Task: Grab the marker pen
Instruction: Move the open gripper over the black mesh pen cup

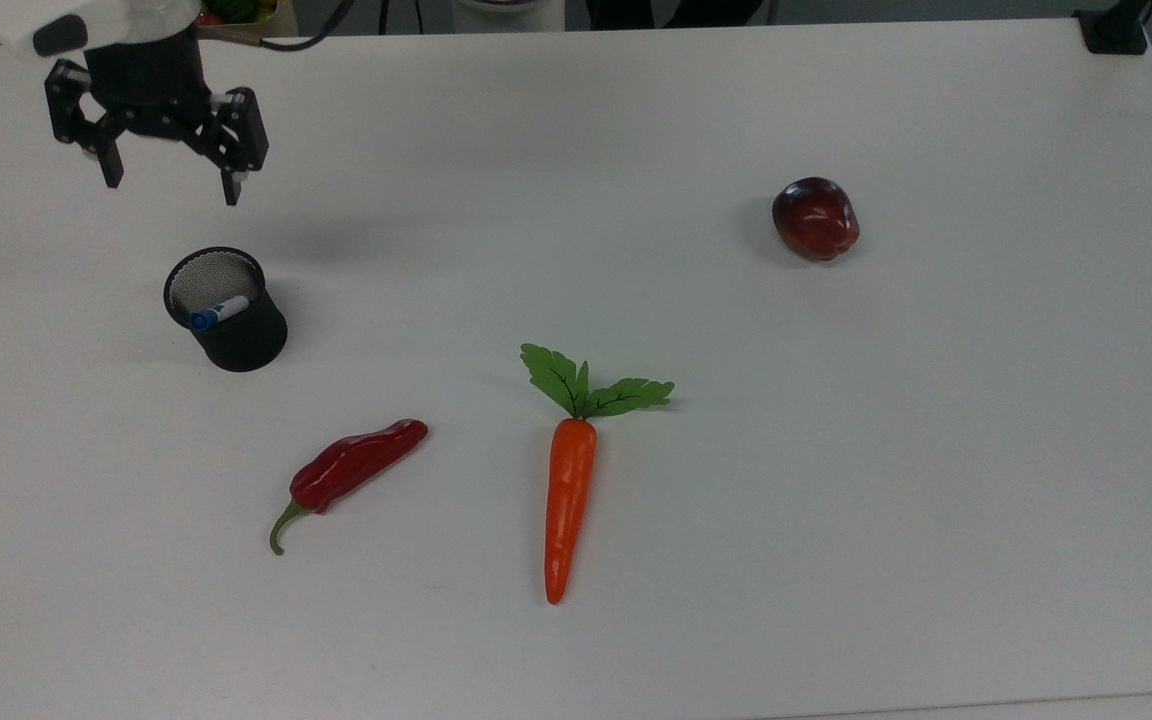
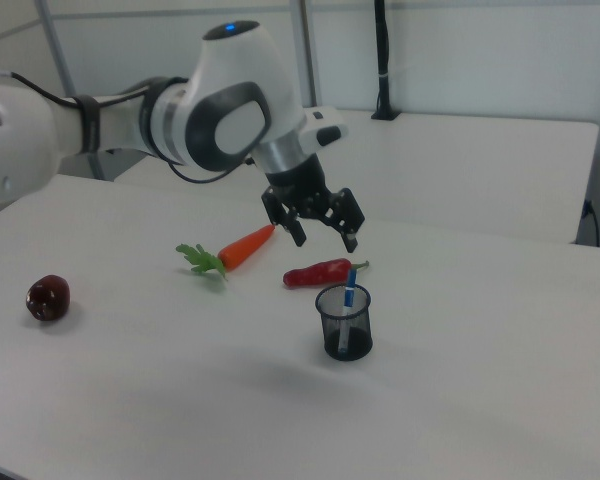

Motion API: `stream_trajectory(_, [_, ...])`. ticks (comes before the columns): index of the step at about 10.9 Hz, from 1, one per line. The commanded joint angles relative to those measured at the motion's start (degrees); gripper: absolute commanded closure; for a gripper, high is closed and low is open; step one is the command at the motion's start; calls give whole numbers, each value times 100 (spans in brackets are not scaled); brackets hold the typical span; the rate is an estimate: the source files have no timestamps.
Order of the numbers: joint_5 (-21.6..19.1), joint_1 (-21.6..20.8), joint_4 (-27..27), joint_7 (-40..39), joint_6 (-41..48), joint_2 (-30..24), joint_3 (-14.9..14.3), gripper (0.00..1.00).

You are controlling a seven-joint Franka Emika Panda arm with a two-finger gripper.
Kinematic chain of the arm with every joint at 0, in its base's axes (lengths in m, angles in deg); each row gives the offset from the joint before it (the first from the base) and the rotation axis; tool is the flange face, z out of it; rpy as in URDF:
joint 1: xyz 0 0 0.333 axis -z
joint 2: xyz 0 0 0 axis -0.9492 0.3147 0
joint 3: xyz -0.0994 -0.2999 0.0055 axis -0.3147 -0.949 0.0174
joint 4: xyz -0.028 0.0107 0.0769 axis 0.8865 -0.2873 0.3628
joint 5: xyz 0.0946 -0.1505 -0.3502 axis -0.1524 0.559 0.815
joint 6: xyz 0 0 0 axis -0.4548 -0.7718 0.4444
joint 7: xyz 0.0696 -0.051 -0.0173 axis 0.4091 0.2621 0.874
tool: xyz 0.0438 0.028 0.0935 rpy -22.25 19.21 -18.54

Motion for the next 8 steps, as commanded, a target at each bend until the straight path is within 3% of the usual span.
stream_trajectory(1, [-521,137,-13,-680,-718,419,20,1])
stream_trajectory(3, [-619,137,-13,-831,-1044,683,29,12])
stream_trajectory(8, [-619,120,-22,-805,-1739,1114,73,55])
